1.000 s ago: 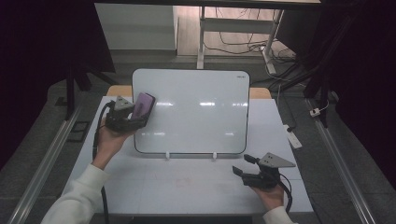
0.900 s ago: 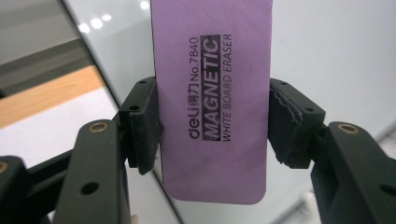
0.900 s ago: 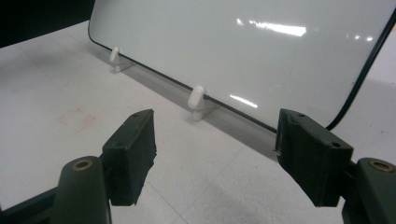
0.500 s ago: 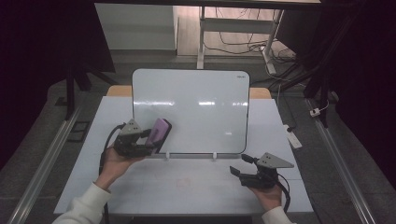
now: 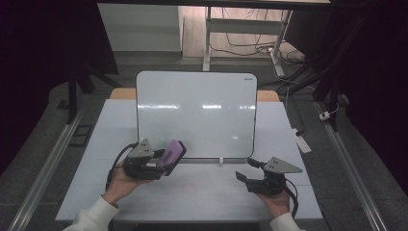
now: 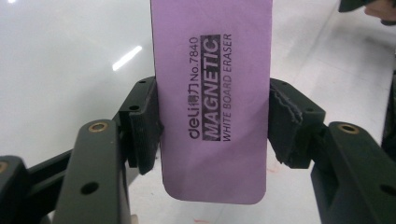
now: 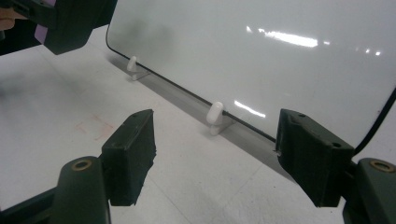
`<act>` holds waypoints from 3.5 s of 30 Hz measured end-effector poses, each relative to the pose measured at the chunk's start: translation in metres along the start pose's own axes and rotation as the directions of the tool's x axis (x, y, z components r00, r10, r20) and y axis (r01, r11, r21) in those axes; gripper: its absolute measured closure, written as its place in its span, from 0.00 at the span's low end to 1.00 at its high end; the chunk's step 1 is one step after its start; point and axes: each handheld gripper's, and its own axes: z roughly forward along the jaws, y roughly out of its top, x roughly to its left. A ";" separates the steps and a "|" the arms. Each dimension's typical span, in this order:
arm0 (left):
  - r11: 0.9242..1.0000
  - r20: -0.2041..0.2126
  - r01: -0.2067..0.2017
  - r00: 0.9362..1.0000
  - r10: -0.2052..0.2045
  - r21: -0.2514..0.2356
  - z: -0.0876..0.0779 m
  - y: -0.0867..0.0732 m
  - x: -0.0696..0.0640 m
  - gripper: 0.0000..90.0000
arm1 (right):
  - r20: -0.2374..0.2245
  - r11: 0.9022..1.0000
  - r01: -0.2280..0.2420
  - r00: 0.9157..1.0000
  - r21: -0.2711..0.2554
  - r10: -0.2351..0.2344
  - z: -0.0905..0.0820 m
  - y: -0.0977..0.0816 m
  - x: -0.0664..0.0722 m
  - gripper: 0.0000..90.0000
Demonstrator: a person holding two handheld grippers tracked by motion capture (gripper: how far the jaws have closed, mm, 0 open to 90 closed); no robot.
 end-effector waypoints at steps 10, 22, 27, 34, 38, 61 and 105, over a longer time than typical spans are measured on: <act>0.999 0.054 -0.038 0.998 0.036 0.033 0.007 -0.002 -0.011 0.45 | -0.025 1.000 0.016 1.000 -0.002 -0.016 -0.001 0.007 0.003 0.32; 0.994 0.126 -0.096 0.988 0.088 0.055 0.018 0.002 -0.021 0.45 | -0.113 1.000 0.021 0.993 0.007 -0.020 0.002 0.023 0.012 0.29; 0.992 0.146 -0.109 0.984 0.099 0.060 0.022 0.004 -0.025 0.45 | -0.166 0.998 0.040 0.985 0.039 -0.033 0.011 0.029 0.021 0.29; 0.988 0.162 -0.129 0.980 0.113 0.087 0.029 0.005 -0.028 0.45 | -0.219 0.994 0.071 0.974 0.080 -0.052 0.023 0.035 0.029 0.29; 0.984 0.178 -0.143 0.976 0.123 0.108 0.034 0.006 -0.028 0.45 | -0.260 0.991 0.088 0.964 0.101 -0.060 0.030 0.041 0.034 0.26; 0.952 0.299 -0.281 0.925 0.235 0.123 0.047 0.011 -0.047 0.45 | -0.467 0.966 0.168 0.882 0.197 -0.058 0.070 0.056 0.059 0.36; 0.934 -0.119 -0.345 0.927 0.355 0.097 0.050 0.011 -0.082 0.61 | -0.297 0.965 -0.201 0.923 0.169 0.244 0.071 0.047 0.049 0.44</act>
